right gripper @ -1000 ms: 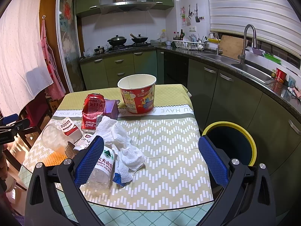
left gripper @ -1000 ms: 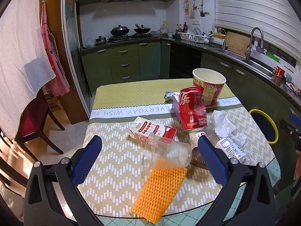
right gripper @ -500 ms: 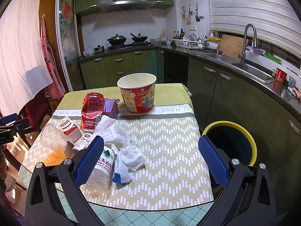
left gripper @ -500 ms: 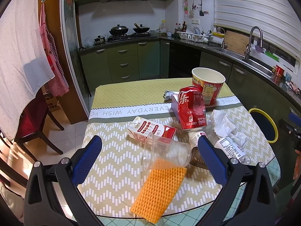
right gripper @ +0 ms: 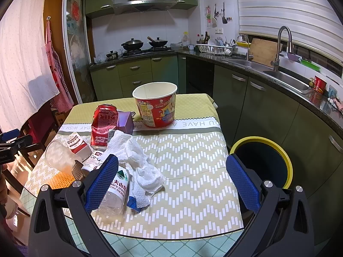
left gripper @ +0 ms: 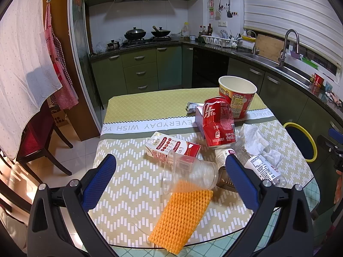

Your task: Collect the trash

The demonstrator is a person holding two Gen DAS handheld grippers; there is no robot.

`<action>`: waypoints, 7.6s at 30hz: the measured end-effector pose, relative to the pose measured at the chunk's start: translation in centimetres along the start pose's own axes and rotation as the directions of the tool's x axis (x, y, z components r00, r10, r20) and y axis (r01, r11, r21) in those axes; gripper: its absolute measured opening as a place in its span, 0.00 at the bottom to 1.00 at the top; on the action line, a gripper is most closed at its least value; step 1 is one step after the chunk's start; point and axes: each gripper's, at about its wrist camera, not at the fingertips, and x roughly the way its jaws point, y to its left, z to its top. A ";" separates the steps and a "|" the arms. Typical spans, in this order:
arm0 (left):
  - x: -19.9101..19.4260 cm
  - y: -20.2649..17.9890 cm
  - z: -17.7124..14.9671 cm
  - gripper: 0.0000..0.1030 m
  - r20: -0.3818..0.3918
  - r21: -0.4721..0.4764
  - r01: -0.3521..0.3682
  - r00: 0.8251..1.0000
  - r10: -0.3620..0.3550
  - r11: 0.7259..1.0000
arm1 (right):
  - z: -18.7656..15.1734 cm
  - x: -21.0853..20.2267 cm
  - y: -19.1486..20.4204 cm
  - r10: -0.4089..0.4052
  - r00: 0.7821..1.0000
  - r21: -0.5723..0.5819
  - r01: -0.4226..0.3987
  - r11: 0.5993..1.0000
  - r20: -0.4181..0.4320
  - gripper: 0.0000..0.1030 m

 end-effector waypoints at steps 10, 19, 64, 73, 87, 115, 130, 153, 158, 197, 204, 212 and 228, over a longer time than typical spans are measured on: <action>0.1 -0.1 0.1 0.94 -0.005 0.003 0.001 1.000 -0.001 1.000 | -0.1 0.1 -0.1 -0.001 1.000 0.001 0.001 1.000 -0.003 0.96; 3.2 0.0 2.2 0.94 -0.045 0.014 0.050 0.998 -0.050 0.999 | 2.4 3.0 -1.0 0.063 0.996 -0.011 -0.064 0.998 -0.064 0.96; 11.5 -1.7 10.5 0.94 -0.059 0.113 0.194 0.980 -0.188 0.975 | 20.8 28.6 -5.9 0.072 0.787 0.131 0.011 0.991 -0.613 0.04; 9.4 -2.9 9.9 0.94 -0.044 0.126 0.199 0.980 -0.195 0.972 | 13.5 17.3 -23.1 -0.103 0.787 0.246 0.310 0.918 -0.608 0.04; 8.0 -6.1 9.3 0.94 -0.085 0.165 0.146 0.987 -0.133 0.975 | -0.6 28.7 -30.0 -0.126 0.635 0.216 0.433 0.875 -0.762 0.05; 19.6 -9.0 7.8 0.94 -0.468 0.014 0.035 0.883 -0.025 0.999 | 4.1 17.2 -22.0 -0.043 0.852 0.207 0.175 0.962 -0.522 0.27; 22.5 -9.9 7.0 0.94 -0.559 -0.021 0.090 0.824 -0.087 0.996 | 2.9 13.4 -20.4 0.026 0.864 0.175 0.073 0.982 -0.503 0.32; 20.3 -8.9 8.3 0.70 -0.508 -0.033 0.170 0.846 -0.163 0.985 | 2.4 14.8 -19.7 0.031 0.869 0.165 0.059 0.985 -0.495 0.32; 18.1 -9.1 9.3 0.70 -0.475 -0.011 0.195 0.862 -0.176 0.981 | 2.4 14.5 -19.5 0.029 0.873 0.162 0.058 0.985 -0.487 0.32; 26.9 -51.9 3.3 0.75 -0.682 0.309 0.605 0.679 -0.273 0.733 | -1.5 -2.8 -30.8 -0.122 0.927 0.301 0.237 0.924 -0.355 0.37; 25.0 -49.4 5.4 0.77 -0.665 0.292 0.619 0.679 -0.310 0.729 | -1.2 -3.3 -29.8 -0.120 0.932 0.292 0.227 0.929 -0.342 0.37; 16.9 -38.5 11.7 0.81 -0.517 0.228 0.654 0.709 -0.479 0.722 | -0.5 -1.5 -27.6 -0.076 0.930 0.264 0.179 0.948 -0.359 0.37; 7.9 -6.1 11.7 0.90 -0.202 0.024 0.348 0.920 -0.337 0.937 | 5.0 10.2 -8.9 0.195 0.866 0.048 -0.195 0.980 -0.461 0.37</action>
